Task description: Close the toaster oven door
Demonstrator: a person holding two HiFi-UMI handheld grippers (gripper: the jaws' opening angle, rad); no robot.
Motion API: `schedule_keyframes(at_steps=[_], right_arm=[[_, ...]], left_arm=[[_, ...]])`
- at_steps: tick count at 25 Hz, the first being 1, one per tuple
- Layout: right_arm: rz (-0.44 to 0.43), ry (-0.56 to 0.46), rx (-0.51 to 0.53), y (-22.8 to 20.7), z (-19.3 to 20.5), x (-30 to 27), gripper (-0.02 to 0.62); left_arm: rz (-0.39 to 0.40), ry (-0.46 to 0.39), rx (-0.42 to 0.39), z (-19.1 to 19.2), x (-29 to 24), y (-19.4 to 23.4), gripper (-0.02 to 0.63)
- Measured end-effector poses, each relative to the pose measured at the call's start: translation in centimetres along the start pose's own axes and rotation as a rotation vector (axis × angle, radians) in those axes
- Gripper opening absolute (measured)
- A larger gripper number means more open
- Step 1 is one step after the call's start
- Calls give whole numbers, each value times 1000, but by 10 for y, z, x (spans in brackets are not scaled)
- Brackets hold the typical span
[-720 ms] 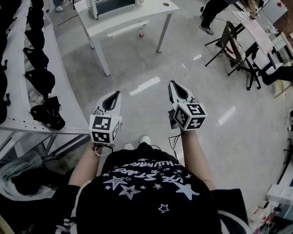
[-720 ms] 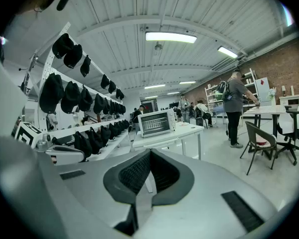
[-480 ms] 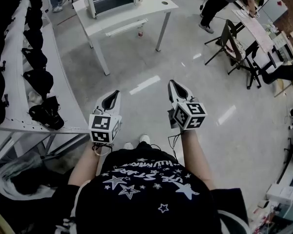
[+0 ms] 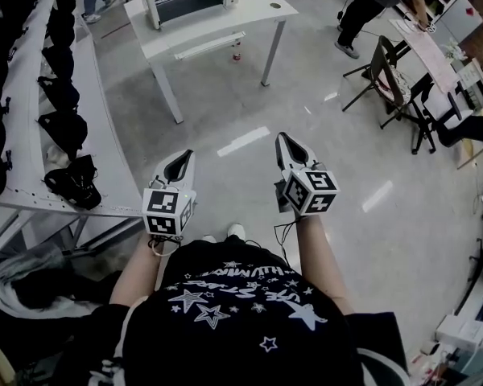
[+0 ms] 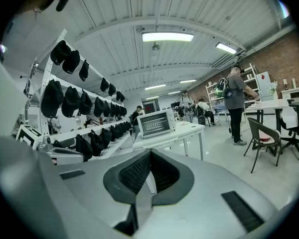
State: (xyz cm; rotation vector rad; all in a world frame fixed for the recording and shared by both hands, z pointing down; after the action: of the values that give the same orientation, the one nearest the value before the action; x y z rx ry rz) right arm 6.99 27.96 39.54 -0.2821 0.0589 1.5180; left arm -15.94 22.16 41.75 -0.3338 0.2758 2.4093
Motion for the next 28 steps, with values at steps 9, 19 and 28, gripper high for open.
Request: schedule_keyframes(at_steps=[9, 19, 28], right_arm=[[-82, -32, -32, -16, -6, -8, 71], [-160, 13, -45, -15, 2, -49, 210], [-142, 61, -47, -33, 6, -103, 229]], left_arm=[[-94, -28, -3, -5, 4, -2, 21], [-171, -13, 33, 4, 0, 20, 21], [-162, 3, 60, -1, -58, 59, 21]])
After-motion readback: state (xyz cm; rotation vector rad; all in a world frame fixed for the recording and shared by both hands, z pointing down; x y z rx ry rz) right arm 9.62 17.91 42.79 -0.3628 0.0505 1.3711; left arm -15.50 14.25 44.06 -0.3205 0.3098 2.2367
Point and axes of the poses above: the fingertips, and each gripper's own axes: x backward along the fingers, y to its left, z out of its underside, the point moved 3 cm from there along x, backward along the fingers, and after that the axes turned 4 degrees about x, right-handed, at the moved point
